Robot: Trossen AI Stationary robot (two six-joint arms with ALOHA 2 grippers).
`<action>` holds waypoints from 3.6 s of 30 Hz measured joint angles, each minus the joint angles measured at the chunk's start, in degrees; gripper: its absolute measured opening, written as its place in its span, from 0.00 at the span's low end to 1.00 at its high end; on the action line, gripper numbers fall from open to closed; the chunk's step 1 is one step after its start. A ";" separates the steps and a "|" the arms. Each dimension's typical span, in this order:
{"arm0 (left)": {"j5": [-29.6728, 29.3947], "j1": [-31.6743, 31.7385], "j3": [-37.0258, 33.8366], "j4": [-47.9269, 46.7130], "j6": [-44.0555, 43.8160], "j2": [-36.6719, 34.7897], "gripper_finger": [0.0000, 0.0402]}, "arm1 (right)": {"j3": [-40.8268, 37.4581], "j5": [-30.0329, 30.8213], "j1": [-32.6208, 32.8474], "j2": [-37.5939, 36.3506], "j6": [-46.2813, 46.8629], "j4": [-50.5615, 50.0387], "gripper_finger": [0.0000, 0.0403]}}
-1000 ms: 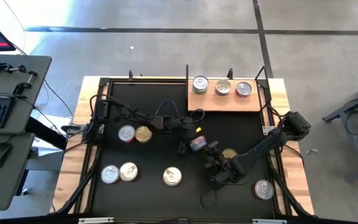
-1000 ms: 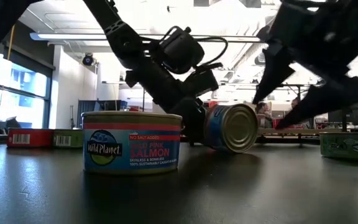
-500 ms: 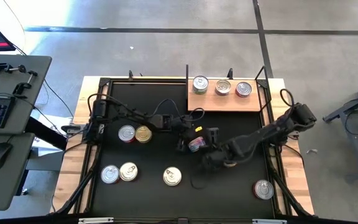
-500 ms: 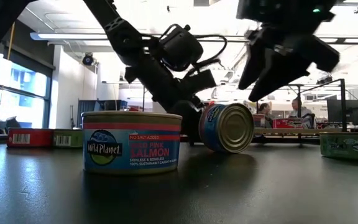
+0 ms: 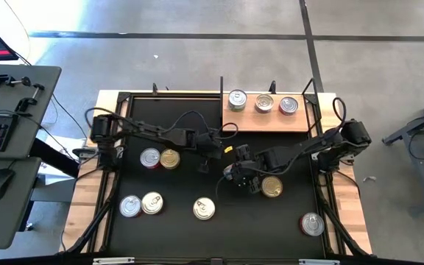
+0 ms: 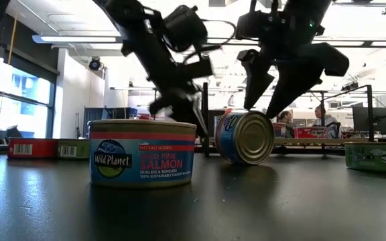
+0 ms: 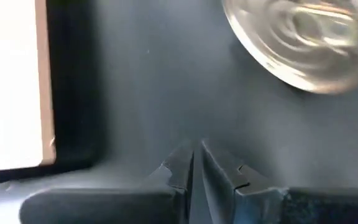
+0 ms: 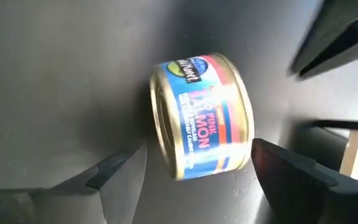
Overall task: Stack canned seafood by type on shelf
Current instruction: Put the blue-pink tuna can on the shelf
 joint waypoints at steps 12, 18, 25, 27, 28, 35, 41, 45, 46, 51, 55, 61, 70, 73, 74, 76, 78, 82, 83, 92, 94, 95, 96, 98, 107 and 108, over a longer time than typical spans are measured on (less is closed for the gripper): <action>-0.03 -2.23 -19.46 4.24 -9.02 -20.85 0.00 | 0.17 -0.55 -0.29 3.87 -4.47 8.16 0.70; 0.65 -4.66 -30.38 17.28 -14.01 -27.25 0.00 | 0.02 -1.24 -0.46 4.23 -2.28 11.74 0.69; 7.94 -5.43 -37.38 33.18 -18.23 -25.29 0.00 | -0.02 -0.73 -0.64 4.18 7.32 15.48 0.69; 11.31 -5.47 -38.21 37.30 -18.82 -23.02 0.00 | 0.76 -0.82 -0.62 4.18 8.84 14.28 0.69; 12.52 -5.58 -38.23 39.72 -19.19 -21.69 0.00 | 1.42 -0.95 -0.62 4.18 9.03 13.40 0.69; 12.77 -5.40 -37.98 60.00 -18.11 -9.73 0.00 | 6.06 -1.00 -0.51 4.05 5.13 9.68 0.69; 12.63 -3.86 -34.60 62.91 -17.82 -2.97 0.00 | 4.28 -4.07 -1.61 4.99 1.47 10.19 0.69; 12.62 -3.23 -32.27 62.97 -17.05 -0.47 0.00 | 2.85 -4.40 -2.00 6.85 -2.44 12.26 0.69; 12.63 -3.19 -31.90 62.98 -17.04 -0.21 0.00 | 2.82 -4.58 -1.96 7.40 -2.82 12.99 0.69; 12.64 -2.90 -30.87 62.99 -16.87 0.04 0.00 | 2.80 -5.03 -1.89 9.18 -2.94 15.65 0.69; 12.65 -2.09 -30.88 62.28 -16.89 -0.83 0.00 | 2.80 -5.02 -1.87 10.30 -0.64 17.51 0.69; 9.32 -1.45 -30.91 51.45 -16.09 -7.02 0.00 | 2.80 -4.12 -0.99 11.76 0.60 17.83 0.60; -3.34 -1.43 -30.85 33.70 -15.31 -18.39 0.00 | 2.69 11.55 1.76 9.10 7.50 9.64 0.42; -3.34 -1.45 -30.91 32.45 -15.34 -19.67 0.00 | 2.69 15.19 1.74 5.31 11.52 1.11 0.42; -3.34 -1.45 -30.91 32.45 -15.32 -19.79 0.00 | 2.69 16.61 1.62 3.73 12.89 -2.05 0.42; -3.34 -1.45 -30.91 32.64 -15.01 -19.82 0.00 | 2.71 20.21 1.31 0.40 15.79 -9.61 0.42; -3.34 -1.45 -30.90 32.90 -14.45 -19.69 0.00 | 2.71 24.50 0.66 -2.28 19.52 -17.76 0.42; -3.34 -1.45 -30.91 33.31 -13.95 -19.23 0.00 | -0.82 30.72 -2.43 -7.16 24.15 -25.55 0.42; -3.34 -1.45 -30.91 33.38 -13.89 -19.23 0.00 | -2.88 31.47 -3.71 -8.43 25.33 -26.21 0.42; -1.40 -1.49 -30.91 37.80 -13.97 -18.95 0.00 | -18.16 35.86 -16.83 -11.13 18.46 -7.86 0.42; -1.35 -1.51 -30.91 38.84 -13.90 -18.97 0.00 | -19.81 35.36 -19.05 -9.97 14.46 -1.90 0.42; -1.37 -1.49 -30.89 39.03 -13.90 -18.97 0.00 | -20.12 35.76 -19.89 -9.48 13.36 -0.06 0.42; -1.37 -1.49 -30.88 38.95 -13.90 -18.97 0.00 | -20.07 35.86 -20.54 -9.00 12.72 0.95 0.42; -1.37 -1.51 -30.88 38.90 -13.97 -18.97 0.00 | -19.20 36.00 -21.40 -8.10 12.77 1.04 0.42; -1.36 -1.53 -30.88 38.53 -15.30 -18.97 0.00 | -14.85 26.38 -21.64 -7.68 11.25 0.71 0.69; -1.37 -1.55 -30.88 38.20 -15.57 -18.97 0.00 | -14.50 26.74 -21.67 -7.68 11.82 -0.06 0.73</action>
